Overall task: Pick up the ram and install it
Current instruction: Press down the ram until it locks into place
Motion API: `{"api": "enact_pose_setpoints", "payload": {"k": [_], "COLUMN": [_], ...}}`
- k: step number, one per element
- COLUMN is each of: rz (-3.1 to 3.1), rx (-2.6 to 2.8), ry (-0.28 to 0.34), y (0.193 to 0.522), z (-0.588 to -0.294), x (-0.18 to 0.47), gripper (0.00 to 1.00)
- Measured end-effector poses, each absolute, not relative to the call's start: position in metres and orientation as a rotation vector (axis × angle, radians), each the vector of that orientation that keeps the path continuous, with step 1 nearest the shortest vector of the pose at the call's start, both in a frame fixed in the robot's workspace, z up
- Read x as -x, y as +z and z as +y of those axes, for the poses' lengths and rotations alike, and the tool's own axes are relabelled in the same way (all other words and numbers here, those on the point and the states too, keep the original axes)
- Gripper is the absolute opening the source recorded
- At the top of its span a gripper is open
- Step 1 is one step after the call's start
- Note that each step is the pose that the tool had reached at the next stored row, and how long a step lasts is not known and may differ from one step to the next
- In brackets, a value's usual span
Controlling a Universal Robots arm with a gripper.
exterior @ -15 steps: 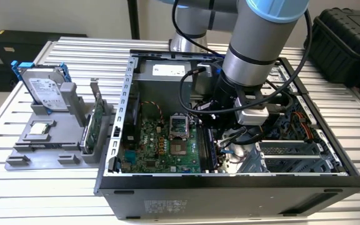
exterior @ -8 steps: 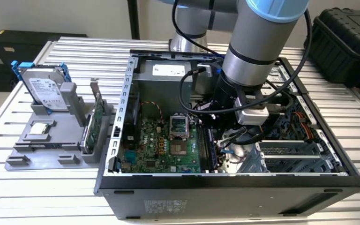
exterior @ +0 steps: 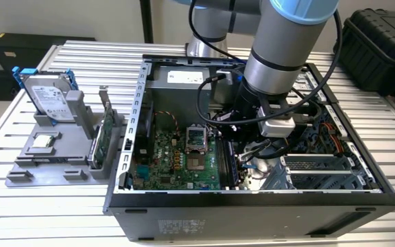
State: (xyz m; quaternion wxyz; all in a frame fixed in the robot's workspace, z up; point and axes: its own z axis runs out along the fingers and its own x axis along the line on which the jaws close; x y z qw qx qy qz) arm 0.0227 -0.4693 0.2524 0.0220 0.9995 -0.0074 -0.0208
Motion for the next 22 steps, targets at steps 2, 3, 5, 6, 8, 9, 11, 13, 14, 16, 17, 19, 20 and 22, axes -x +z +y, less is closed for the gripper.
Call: {"api": "enact_pose_setpoints", "payload": {"k": [2,3,5,6,8,9,11,13,14,16,17,19,20,22], "rz": [-0.023,-0.023,-0.023,-0.023,-0.023,-0.023,-0.025,-0.069,-0.096,-0.152,-0.179,-0.234,-0.26,-0.311], "rx": [-3.095,-3.095,-3.094,-3.093,-3.093,-3.093,-3.093,-3.093,-3.092,-3.091,-3.09,-3.087,-3.085,-3.081], "ry": [-0.064,-0.064,-0.064,-0.064,-0.064,-0.064,-0.064,-0.066,-0.066,-0.068,-0.068,-0.07,-0.07,-0.071], "y": [0.2524,0.2524,0.2524,0.2525,0.2524,0.2524,0.2523,0.252,0.2515,0.2508,0.2505,0.2496,0.2492,0.2486], "z": [-0.4692,-0.4692,-0.4692,-0.4693,-0.4693,-0.4693,-0.4693,-0.4693,-0.4693,-0.4693,-0.4693,-0.4693,-0.4693,-0.4693], "x": [-0.0227,-0.0227,-0.0227,-0.0227,-0.0227,-0.0227,-0.0227,-0.0226,-0.0226,-0.0226,-0.0226,-0.0226,-0.0226,-0.0226], "gripper": [0.0,0.0,0.0,0.0,0.0,0.0,0.0,0.0,0.0,0.0,0.0,0.0,0.0,0.0]}}
